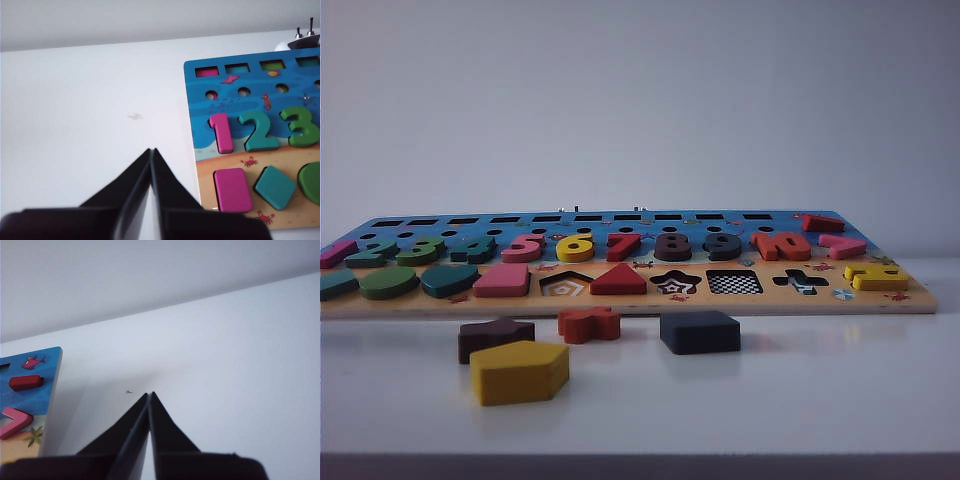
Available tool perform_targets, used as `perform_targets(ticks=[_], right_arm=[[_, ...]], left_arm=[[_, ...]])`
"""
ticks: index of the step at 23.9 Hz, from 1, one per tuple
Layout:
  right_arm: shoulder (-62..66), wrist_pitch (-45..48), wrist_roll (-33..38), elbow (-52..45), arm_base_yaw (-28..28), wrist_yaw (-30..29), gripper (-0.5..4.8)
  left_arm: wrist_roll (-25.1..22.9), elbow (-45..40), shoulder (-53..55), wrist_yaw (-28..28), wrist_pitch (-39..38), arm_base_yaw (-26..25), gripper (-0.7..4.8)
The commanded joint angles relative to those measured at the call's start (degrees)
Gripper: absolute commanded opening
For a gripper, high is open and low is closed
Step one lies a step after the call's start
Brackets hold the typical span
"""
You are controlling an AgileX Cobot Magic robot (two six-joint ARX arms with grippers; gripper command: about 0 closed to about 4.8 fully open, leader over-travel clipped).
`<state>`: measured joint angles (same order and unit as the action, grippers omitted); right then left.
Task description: Insert the cube into the slot.
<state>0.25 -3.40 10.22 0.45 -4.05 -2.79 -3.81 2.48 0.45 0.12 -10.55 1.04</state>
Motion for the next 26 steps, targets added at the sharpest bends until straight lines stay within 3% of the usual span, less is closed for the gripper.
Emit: perform_targets(ticks=[1,7,21,26], right_arm=[[-0.11,0.76,-0.20,-0.20,-0.09,-0.04,-0.03],[-0.11,0.76,-0.20,-0.20,-0.09,-0.04,-0.04],[-0.11,0.81,3.72,0.07,-0.09,-0.35,0.02],[-0.11,-0.52,6.80,2.23,-0.09,-5.79,0.44]], left_arm=[[-0.24,0.50,1.29,0.31,0.59,0.07,0.17],[-1.22,5.20,9.29,1.49,0.00,2.78,0.17],[-1.33,20.04,22.16,10.95,-9.86,17.42,0.17],[-1.33,24.63,25.29,13.86,-15.82,23.28,0.17]])
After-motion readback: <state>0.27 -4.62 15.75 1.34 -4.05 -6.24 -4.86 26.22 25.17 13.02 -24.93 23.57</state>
